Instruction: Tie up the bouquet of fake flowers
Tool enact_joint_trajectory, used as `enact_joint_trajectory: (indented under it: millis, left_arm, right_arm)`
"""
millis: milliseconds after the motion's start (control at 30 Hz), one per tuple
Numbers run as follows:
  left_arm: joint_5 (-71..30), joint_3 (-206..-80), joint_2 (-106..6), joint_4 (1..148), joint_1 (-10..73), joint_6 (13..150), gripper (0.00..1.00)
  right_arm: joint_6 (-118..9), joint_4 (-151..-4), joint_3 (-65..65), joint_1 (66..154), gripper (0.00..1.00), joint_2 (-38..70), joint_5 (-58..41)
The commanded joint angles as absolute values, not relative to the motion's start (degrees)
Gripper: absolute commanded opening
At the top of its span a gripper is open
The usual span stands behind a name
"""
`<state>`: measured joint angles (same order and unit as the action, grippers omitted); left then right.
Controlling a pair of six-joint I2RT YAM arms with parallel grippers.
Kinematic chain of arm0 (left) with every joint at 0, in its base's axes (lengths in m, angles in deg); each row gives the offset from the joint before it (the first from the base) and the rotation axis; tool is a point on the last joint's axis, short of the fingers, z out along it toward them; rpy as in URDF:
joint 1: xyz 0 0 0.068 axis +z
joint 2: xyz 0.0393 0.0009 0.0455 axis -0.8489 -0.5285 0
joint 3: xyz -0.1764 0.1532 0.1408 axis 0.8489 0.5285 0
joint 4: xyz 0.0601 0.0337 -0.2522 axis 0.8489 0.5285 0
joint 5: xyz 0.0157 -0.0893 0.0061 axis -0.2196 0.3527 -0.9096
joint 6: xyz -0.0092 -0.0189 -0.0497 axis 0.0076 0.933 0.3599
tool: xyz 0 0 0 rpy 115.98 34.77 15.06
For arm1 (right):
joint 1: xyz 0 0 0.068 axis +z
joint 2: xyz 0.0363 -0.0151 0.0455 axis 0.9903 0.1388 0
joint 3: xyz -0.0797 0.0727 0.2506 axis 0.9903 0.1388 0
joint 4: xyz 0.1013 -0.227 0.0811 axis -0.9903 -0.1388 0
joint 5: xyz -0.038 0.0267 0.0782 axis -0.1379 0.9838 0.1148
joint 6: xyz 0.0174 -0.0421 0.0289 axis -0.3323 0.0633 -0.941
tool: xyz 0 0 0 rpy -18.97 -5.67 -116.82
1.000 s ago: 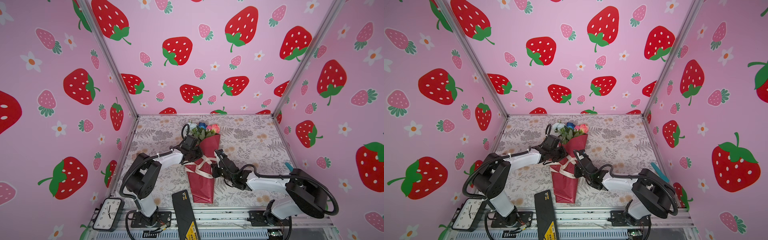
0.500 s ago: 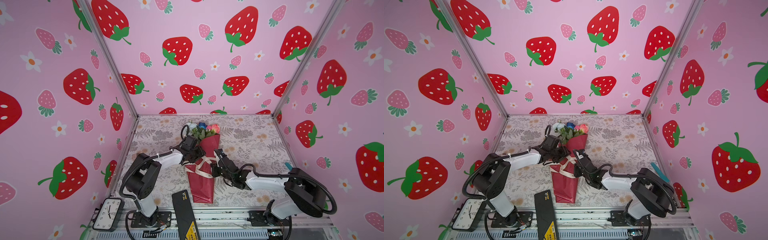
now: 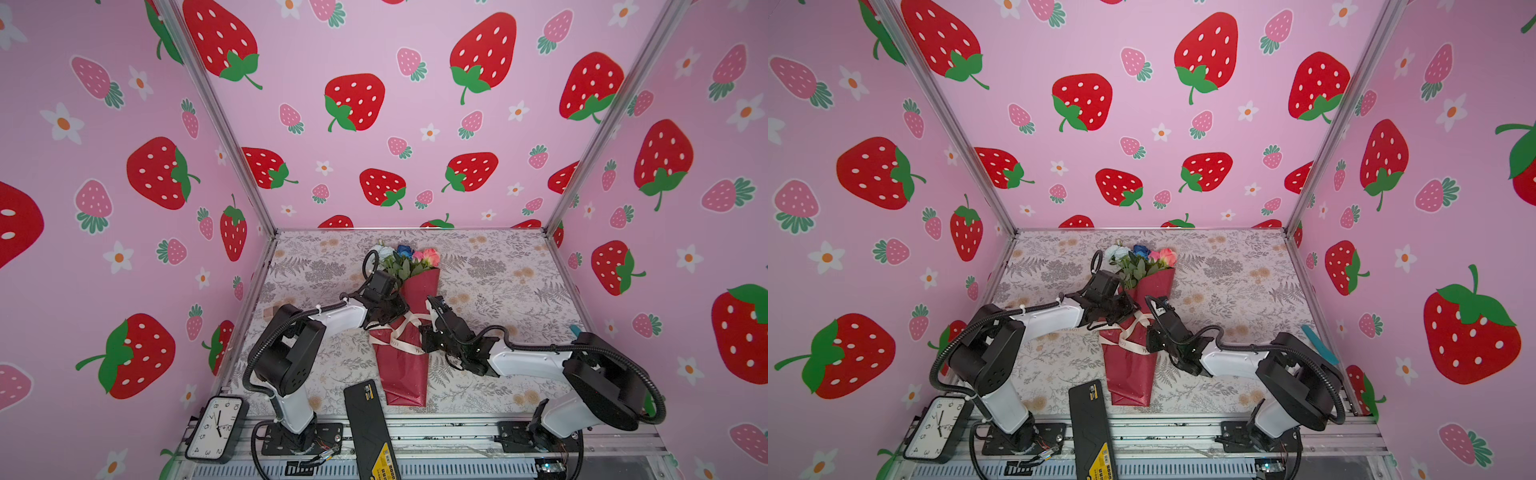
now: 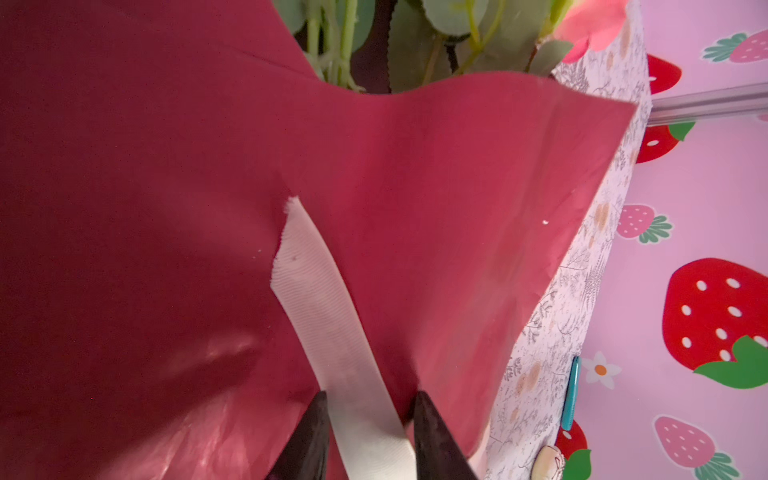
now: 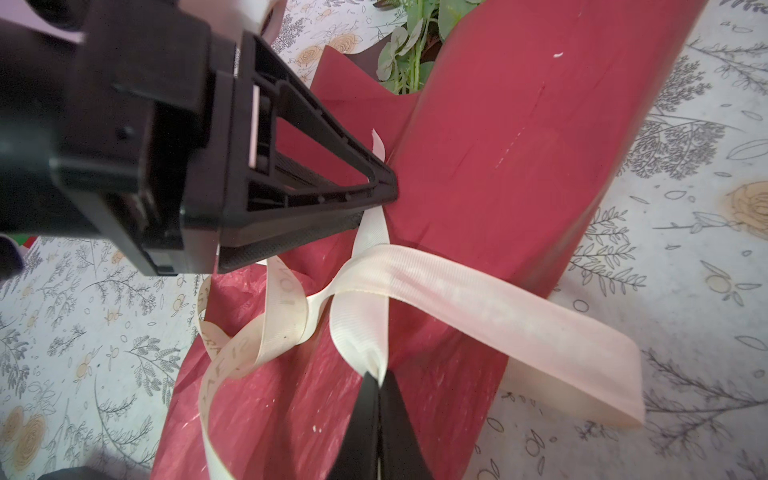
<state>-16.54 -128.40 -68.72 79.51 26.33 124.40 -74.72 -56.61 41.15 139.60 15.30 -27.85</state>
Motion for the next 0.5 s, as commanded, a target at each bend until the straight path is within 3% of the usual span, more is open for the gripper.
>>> enact_joint_trajectory:
  millis: [0, 167, 333, 467]
  left_arm:
    - [-18.28, -130.71, -68.72, 79.64, 26.54, 124.07, 0.29]
    - [-18.45, -131.35, -69.29, 79.61, 26.55, 124.06, 0.2]
    - [-18.7, -131.26, -69.1, 79.84, 26.67, 123.97, 0.11]
    - [-19.23, -131.09, -67.59, 80.83, 26.72, 123.04, 0.11]
  right_arm:
    - [-75.26, -55.64, 40.25, 139.24, 0.06, 15.71, -27.64]
    - [-75.33, -55.64, 40.41, 139.09, 0.07, 15.38, -27.71]
    - [-75.57, -56.28, 40.36, 138.98, 0.22, 14.78, -27.73]
    - [-75.59, -58.37, 40.82, 138.89, 0.32, 12.27, -27.56]
